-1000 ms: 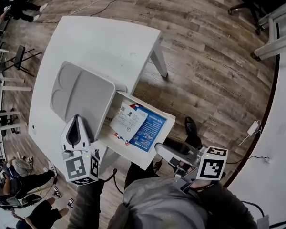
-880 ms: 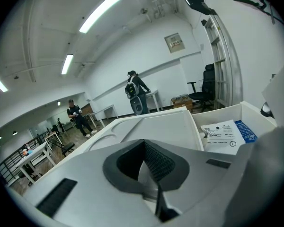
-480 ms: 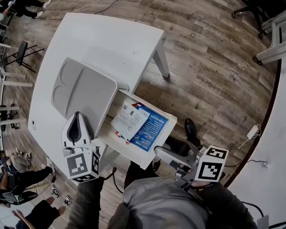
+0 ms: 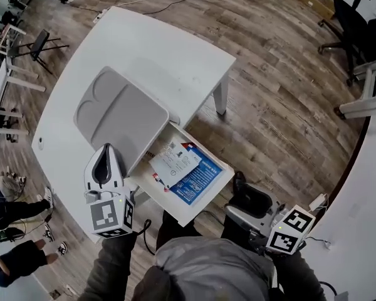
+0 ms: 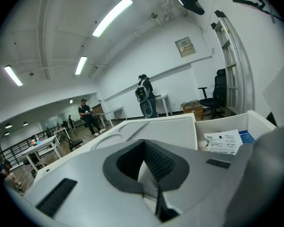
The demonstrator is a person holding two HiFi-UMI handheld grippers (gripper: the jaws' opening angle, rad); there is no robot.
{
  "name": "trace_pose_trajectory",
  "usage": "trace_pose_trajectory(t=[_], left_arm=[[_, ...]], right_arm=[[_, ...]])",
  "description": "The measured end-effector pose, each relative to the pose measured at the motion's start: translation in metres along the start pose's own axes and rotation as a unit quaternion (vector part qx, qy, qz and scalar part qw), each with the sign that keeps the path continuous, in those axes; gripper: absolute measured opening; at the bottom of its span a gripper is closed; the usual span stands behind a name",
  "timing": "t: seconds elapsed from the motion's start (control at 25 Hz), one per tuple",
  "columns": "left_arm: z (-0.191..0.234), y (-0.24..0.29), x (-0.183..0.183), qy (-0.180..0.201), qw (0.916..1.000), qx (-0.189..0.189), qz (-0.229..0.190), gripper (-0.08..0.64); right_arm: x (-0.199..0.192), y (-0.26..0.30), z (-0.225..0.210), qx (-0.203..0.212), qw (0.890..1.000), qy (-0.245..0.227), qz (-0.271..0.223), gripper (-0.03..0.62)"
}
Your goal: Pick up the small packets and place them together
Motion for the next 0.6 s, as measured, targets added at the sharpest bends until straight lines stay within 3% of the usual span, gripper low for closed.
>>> trace_pose_trajectory(t=[0.2,0.36,0.48,0.6], left_arm=[[-0.018,-0.029,0.0,-0.041,0.998,0.046,-0.017,0.0],[-0.03,-0.053,0.012,-0.09,0.9926,0.078,-0.024,0.0],[-0.054,-0.077,0.025,-0.123,0.9884,0.084,-0.028,0.0],[-0.074,-0.1,0.035,-0.141,0.9851,0.082,-0.052,0.0]], right_arm=[[0.058,-0.004,0.001,0.041,0.993,-0.108,0.01,0.313],[0.108,0.017,0.041,0.101,0.971,-0.214,0.044,0.313],[0.123,0.039,0.076,0.141,0.937,-0.304,0.098,0.313],[0.122,0.066,0.105,0.161,0.884,-0.411,0.155,0.313]])
Point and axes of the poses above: the fingertips, and each gripper's own axes: y forward along the fingers, z to its left, x out of its top, the point moved 9 cm from there along -y, backward along the fingers, and after that the axes turned 1 degree about z, right-handed, at the moved point
